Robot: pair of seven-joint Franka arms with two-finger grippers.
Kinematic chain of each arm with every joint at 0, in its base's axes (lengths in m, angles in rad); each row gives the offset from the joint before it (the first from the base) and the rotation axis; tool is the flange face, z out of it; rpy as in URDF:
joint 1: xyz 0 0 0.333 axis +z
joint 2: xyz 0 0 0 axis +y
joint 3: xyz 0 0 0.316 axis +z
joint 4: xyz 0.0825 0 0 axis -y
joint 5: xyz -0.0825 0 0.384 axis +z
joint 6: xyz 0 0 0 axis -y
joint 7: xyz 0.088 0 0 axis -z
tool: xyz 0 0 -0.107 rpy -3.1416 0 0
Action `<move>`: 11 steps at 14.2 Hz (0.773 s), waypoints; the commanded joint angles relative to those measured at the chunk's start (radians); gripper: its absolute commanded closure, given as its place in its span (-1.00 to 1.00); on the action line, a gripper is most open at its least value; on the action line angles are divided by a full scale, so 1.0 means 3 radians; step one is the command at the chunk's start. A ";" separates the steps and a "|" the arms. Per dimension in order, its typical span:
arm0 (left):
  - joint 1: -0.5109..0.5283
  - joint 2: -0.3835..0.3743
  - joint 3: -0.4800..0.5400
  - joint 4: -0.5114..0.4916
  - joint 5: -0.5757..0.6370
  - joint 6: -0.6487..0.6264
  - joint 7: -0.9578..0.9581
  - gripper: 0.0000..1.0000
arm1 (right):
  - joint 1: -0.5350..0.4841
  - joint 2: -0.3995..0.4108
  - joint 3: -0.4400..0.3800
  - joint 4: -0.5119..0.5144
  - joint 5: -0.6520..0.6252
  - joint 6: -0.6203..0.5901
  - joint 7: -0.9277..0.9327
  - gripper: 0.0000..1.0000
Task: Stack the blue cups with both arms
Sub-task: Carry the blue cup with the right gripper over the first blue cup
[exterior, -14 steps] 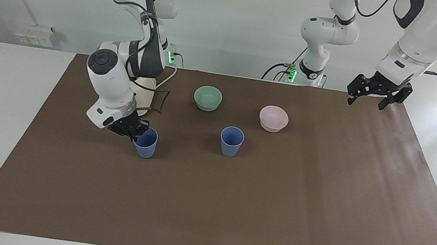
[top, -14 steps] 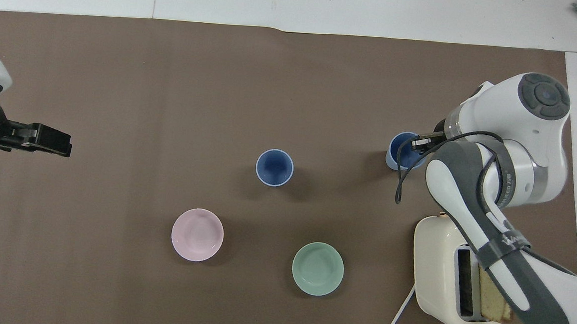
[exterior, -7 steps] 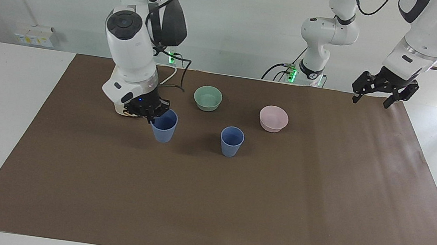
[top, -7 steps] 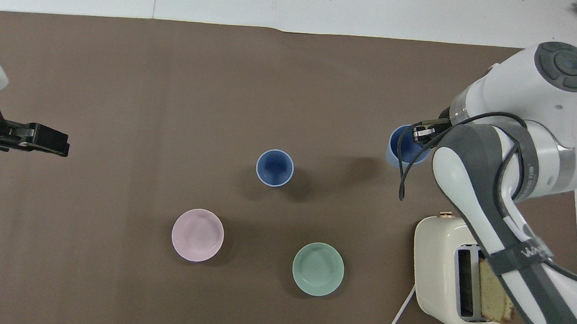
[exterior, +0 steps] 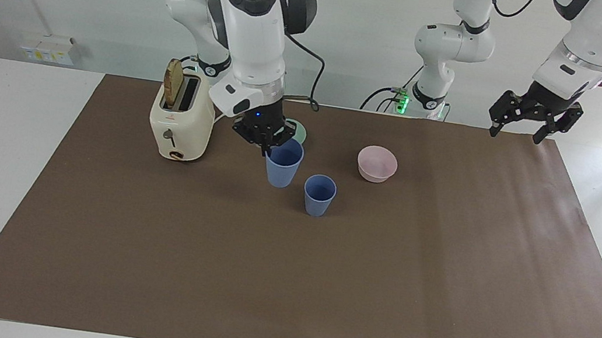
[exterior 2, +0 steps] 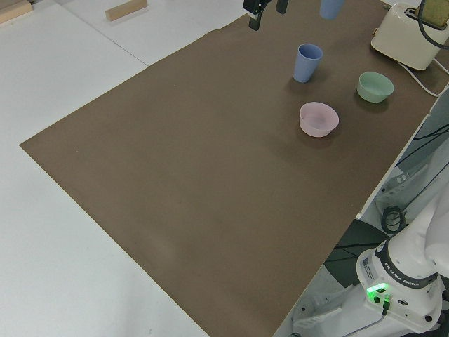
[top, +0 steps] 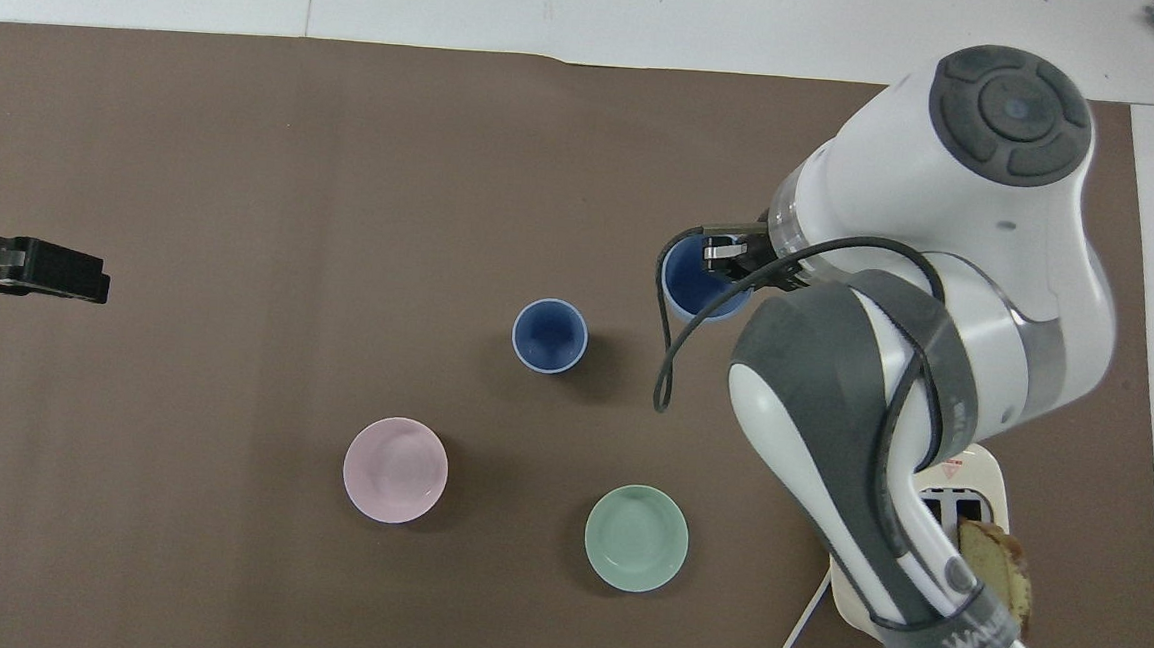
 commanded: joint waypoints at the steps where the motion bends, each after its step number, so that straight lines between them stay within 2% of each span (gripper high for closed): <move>1: -0.0021 -0.0025 0.0028 0.0017 -0.0040 -0.0057 0.0033 -1.00 | 0.0070 0.0063 0.0021 0.0110 0.0167 0.0042 0.0158 1.00; 3: -0.0005 -0.0025 0.0043 0.0017 -0.0034 -0.0057 0.0038 -1.00 | 0.0070 0.0063 0.0051 0.0100 0.0305 0.0093 0.0163 1.00; 5: -0.0005 -0.0025 0.0069 0.0017 -0.0034 -0.0057 0.0033 -1.00 | 0.0192 0.0068 0.0051 0.0069 0.0326 0.0195 0.0189 1.00; 9: 0.0005 -0.0025 0.0074 0.0022 -0.0034 -0.0026 0.0018 -1.00 | 0.0219 0.0104 0.0051 0.0028 0.0311 0.0252 0.0189 1.00; 11: 0.0025 -0.0025 0.0099 0.0022 -0.0029 -0.0036 0.0033 -1.00 | 0.0264 0.0216 0.0051 -0.0002 0.0275 0.0343 0.0194 1.00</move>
